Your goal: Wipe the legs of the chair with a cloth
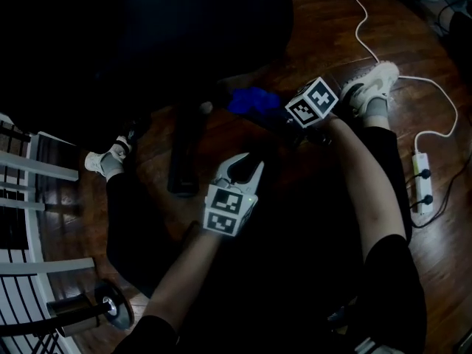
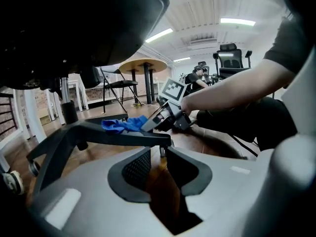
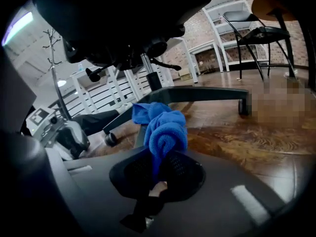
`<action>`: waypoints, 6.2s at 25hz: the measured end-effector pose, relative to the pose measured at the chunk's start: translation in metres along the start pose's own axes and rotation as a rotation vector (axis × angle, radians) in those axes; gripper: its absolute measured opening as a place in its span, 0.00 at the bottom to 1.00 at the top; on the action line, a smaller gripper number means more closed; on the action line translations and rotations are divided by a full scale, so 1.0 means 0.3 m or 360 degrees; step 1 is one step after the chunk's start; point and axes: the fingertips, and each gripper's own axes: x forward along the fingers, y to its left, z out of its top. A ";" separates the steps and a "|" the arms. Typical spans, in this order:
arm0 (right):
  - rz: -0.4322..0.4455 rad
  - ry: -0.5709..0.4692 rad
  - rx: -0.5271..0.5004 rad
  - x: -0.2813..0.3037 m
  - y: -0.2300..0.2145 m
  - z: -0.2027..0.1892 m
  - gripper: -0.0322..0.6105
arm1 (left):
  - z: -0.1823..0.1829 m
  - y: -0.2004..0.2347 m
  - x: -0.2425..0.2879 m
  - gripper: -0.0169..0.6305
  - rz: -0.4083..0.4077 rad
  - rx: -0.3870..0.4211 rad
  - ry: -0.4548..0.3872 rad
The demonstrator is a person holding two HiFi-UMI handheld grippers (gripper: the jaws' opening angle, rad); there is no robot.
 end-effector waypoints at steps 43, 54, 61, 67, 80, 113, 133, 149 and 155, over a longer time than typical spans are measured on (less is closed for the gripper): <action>0.0119 -0.0037 0.1443 -0.150 0.061 -0.258 0.10 | -0.426 0.681 -0.206 0.25 0.0608 -0.0264 0.0543; 0.0058 -0.0205 0.1487 -0.163 0.129 -0.303 0.10 | -0.448 0.759 -0.100 0.26 0.0380 -0.0125 0.0563; 0.0093 -0.0214 0.1300 -0.041 0.305 -0.291 0.11 | -0.405 0.930 -0.078 0.32 0.0459 0.0261 0.0661; 0.0122 -0.0238 0.1186 0.104 0.490 -0.264 0.11 | -0.233 0.820 -0.208 0.38 0.0545 0.0002 0.0240; -0.0074 -0.0910 0.0750 -0.039 0.489 0.088 0.11 | -0.242 0.444 -0.187 0.50 0.0405 -0.0076 0.0292; -0.1102 -0.0831 0.0995 -0.250 0.049 -0.216 0.11 | -0.088 0.089 -0.040 0.37 -0.0111 -0.0290 -0.0110; -0.0851 -0.0973 0.0402 -0.183 0.154 0.322 0.12 | -0.119 0.170 -0.130 0.06 -0.0174 -0.0435 -0.0071; -0.1139 -0.0393 -0.0107 -0.056 0.024 0.220 0.12 | -0.170 0.232 -0.149 0.06 -0.0058 -0.0521 -0.0004; -0.1186 -0.0375 -0.0010 -0.158 0.012 0.096 0.12 | -0.177 0.200 -0.139 0.06 -0.0070 -0.0509 0.0009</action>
